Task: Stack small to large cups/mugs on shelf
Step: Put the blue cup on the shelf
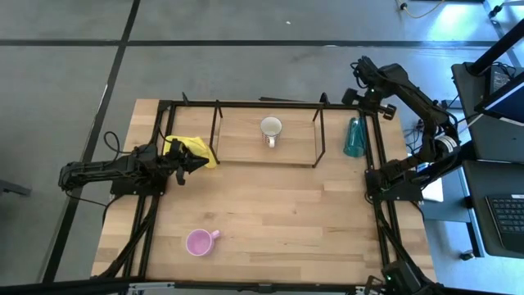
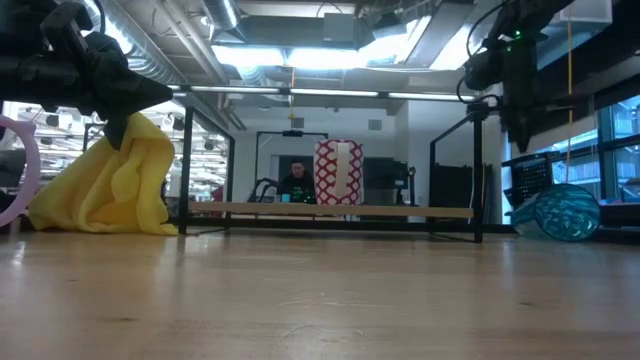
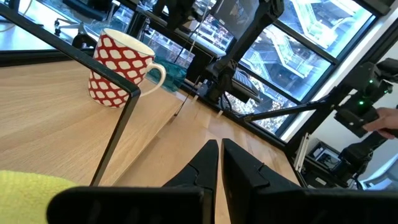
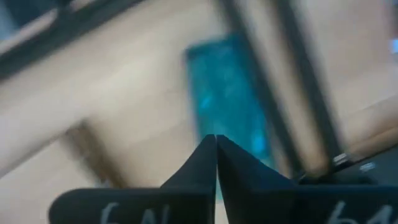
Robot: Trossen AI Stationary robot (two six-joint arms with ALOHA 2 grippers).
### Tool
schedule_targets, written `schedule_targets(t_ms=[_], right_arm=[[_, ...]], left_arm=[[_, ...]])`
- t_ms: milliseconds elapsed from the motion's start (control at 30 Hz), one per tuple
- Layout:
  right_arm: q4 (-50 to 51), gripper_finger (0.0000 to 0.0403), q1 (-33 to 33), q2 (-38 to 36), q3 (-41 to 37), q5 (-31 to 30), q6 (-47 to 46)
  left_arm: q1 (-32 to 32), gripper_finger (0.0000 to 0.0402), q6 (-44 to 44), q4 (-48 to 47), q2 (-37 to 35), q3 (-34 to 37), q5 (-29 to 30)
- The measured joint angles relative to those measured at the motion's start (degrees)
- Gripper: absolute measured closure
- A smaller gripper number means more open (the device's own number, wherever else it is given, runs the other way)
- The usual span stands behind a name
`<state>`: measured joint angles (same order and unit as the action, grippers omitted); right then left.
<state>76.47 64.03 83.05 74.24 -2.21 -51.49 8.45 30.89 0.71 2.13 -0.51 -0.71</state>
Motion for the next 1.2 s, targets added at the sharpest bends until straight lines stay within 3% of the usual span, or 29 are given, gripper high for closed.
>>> schedule_targets(t_ms=[233,400,533,667,800,967,1067,1200], right_arm=[[1.21,0.0389,-2.15,-0.09,0.02,9.47,-4.31],[-17.83,0.0389,-4.86,0.38,0.07,11.84,-15.19],[-30.58,0.0389,-4.85,3.73,0.02,17.82,-19.85],[-43.66,0.0389,-3.52,7.17,0.02,15.85,-23.71],[-46.87,0.0389,-1.73,8.79,0.00,8.29,-24.07],[-39.91,0.0389,-0.37,8.19,-0.02,-7.23,-21.84],[-37.01,0.0393,-0.44,7.63,0.01,-15.67,-24.62],[-33.68,0.0394,-0.53,7.73,0.00,-20.62,-32.24]], left_arm=[[0.00,0.0388,0.02,0.00,0.00,0.00,0.00],[-0.01,0.0388,0.01,-0.01,0.01,0.00,0.00],[-0.02,0.0388,0.02,0.00,0.00,0.00,0.00],[-0.01,0.0388,0.02,0.00,0.00,0.00,0.01],[-0.01,0.0388,0.01,0.00,0.00,0.00,0.00],[-0.01,0.0388,0.01,-0.02,0.00,0.00,0.01],[-0.01,0.0388,0.01,-0.01,0.01,0.00,0.01],[-0.02,0.0388,0.00,0.00,0.00,0.00,0.00]])
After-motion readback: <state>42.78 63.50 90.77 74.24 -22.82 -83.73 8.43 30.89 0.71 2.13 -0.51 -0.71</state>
